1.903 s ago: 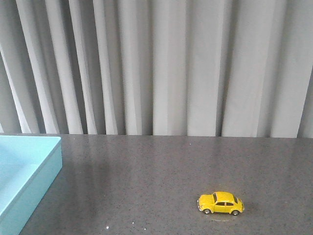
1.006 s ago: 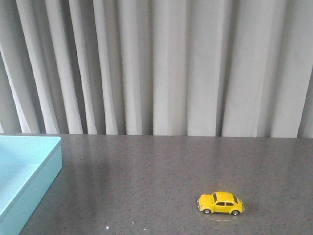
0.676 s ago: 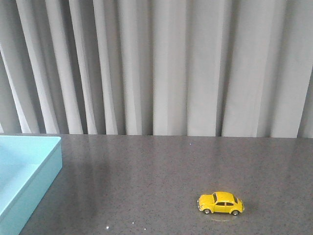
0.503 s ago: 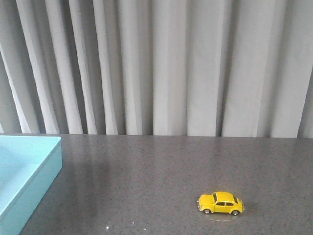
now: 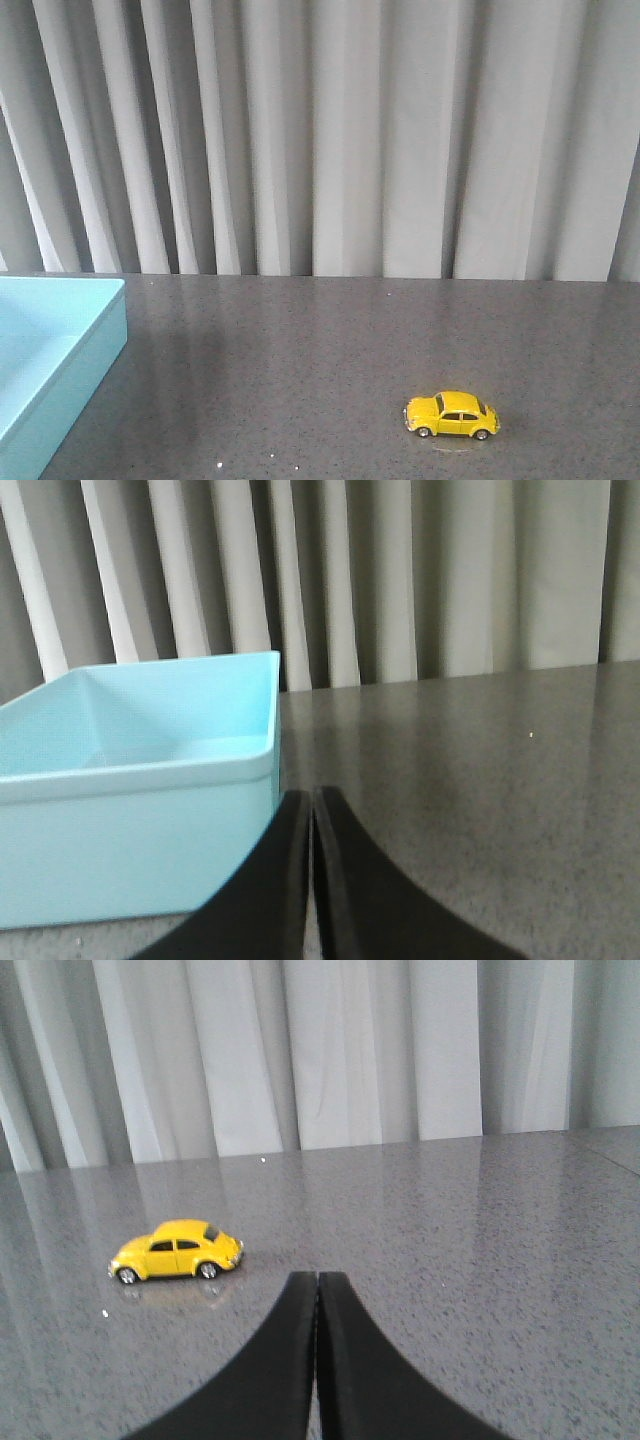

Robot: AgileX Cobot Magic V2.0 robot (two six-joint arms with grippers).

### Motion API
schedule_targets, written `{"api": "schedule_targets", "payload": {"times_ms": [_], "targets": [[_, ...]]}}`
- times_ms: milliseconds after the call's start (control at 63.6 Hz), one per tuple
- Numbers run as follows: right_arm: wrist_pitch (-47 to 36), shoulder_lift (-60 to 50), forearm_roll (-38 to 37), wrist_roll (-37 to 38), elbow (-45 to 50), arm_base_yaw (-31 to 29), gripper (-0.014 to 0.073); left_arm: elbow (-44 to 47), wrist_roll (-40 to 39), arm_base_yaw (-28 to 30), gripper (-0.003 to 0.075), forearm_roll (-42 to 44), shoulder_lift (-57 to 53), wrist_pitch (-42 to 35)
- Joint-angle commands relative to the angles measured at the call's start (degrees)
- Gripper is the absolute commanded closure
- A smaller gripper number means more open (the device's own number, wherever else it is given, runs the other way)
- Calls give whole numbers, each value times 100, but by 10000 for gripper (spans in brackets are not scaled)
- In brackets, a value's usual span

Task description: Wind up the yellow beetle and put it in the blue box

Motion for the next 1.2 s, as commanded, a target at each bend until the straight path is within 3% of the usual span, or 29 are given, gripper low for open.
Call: {"api": "schedule_targets", "payload": {"times_ms": [0, 173, 487, 912, 1179], "targets": [[-409, 73, 79, -61, -617, 10, 598, -551, -53, 12, 726, -26, -65, -682], [232, 846, -122, -357, -2094, 10, 598, -1941, -48, 12, 726, -20, 662, -302], [1705, 2917, -225, -417, -4550, 10, 598, -4530, 4, 12, 726, -15, 3069, 1676], [3438, 4494, -151, -399, -4618, 10, 598, -4655, -51, 12, 726, -28, 4594, 2910], [3544, 4796, -156, -423, -4618, 10, 591, -4655, -46, 12, 722, -17, 4840, 3148]]}}
